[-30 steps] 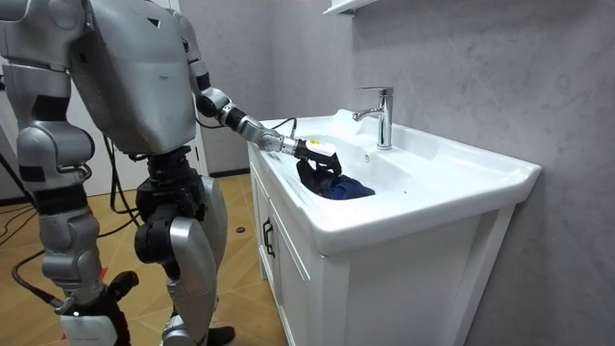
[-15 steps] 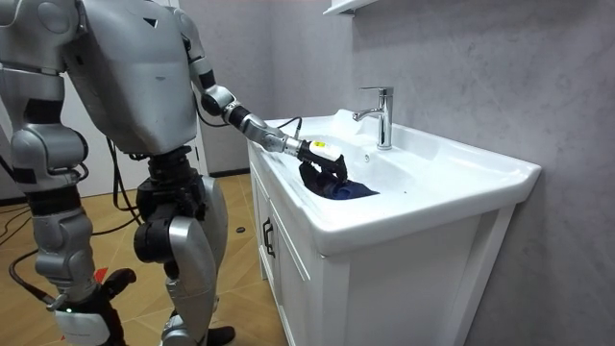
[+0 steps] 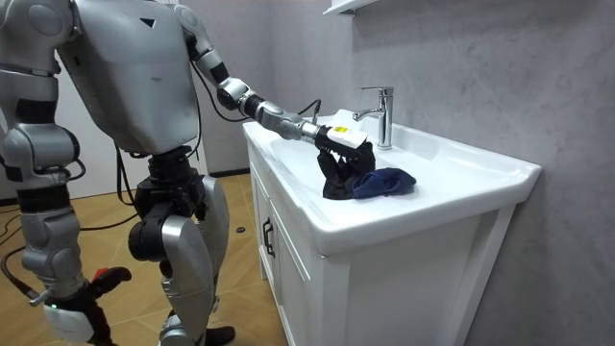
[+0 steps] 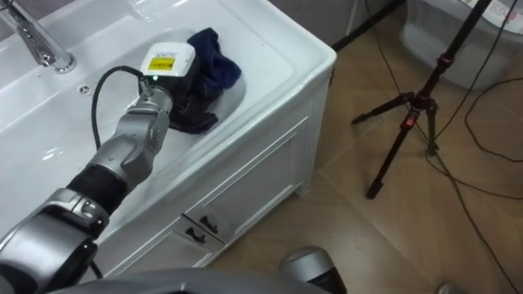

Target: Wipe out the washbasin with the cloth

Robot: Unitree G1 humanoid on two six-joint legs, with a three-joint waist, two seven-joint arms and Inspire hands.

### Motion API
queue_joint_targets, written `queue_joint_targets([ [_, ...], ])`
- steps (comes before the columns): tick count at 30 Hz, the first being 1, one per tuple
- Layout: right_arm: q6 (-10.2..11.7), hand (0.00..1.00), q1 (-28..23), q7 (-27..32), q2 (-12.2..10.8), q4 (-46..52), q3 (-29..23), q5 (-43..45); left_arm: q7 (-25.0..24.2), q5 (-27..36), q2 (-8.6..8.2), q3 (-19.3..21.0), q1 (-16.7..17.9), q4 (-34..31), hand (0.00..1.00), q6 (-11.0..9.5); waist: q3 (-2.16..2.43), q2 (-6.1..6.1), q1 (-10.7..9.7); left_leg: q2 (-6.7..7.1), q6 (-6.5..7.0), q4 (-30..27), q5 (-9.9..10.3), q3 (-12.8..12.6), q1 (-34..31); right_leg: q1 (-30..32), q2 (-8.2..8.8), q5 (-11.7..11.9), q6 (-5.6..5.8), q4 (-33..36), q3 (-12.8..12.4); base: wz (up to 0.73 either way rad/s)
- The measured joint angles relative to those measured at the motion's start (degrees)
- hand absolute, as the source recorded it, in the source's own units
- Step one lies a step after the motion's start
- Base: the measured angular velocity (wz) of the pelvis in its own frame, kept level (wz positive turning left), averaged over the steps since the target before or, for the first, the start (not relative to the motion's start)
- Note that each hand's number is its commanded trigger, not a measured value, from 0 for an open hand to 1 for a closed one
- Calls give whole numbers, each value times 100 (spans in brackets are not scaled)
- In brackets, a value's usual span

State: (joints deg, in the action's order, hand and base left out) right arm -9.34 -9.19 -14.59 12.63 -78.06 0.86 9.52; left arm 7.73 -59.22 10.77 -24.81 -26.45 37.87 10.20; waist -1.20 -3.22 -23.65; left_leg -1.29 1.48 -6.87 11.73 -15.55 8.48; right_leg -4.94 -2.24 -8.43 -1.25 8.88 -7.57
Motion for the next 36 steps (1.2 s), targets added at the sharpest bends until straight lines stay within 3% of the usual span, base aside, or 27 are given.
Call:
queue_joint_targets([
  [5,-2,0,-130,143,95,-17,-49,14,64,132,174,44,-25,2,100,-208,-13,-26,-28,-15,-8,-47,27,-22,-10,-2,-28,1,-2,-16,-41,-2],
  [13,0,0,-143,342,94,-14,-57,32,108,719,252,448,-28,4,100,-339,0,-89,-8,-42,-13,-50,60,-179,-13,52,-86,5,0,-11,-215,-10],
  [18,0,0,-140,406,90,-10,-57,36,289,849,286,479,-29,4,100,-356,-2,-81,4,-43,-14,-50,61,-180,-6,77,-87,6,-2,-6,-306,-6],
  [22,-2,0,-148,432,81,-22,-65,141,292,907,286,566,-28,4,100,-380,-26,-39,30,-46,-14,-52,60,-178,32,74,-88,8,-4,4,-352,-6],
  [26,-9,0,-138,459,73,0,-138,256,324,907,315,566,-24,168,100,-431,-85,62,72,-62,-33,-45,71,-175,121,22,-114,9,-8,-8,-415,-6],
  [29,-6,0,-98,531,67,17,-173,260,356,907,309,585,33,548,100,-442,-73,65,131,-96,-57,-47,125,-178,136,-11,-194,21,-25,1,-503,-18],
  [36,-4,0,-102,528,18,7,-168,242,330,889,301,674,419,902,100,-445,-32,128,224,-108,-63,-73,122,-158,188,-86,-177,20,-52,-19,-462,0],
])
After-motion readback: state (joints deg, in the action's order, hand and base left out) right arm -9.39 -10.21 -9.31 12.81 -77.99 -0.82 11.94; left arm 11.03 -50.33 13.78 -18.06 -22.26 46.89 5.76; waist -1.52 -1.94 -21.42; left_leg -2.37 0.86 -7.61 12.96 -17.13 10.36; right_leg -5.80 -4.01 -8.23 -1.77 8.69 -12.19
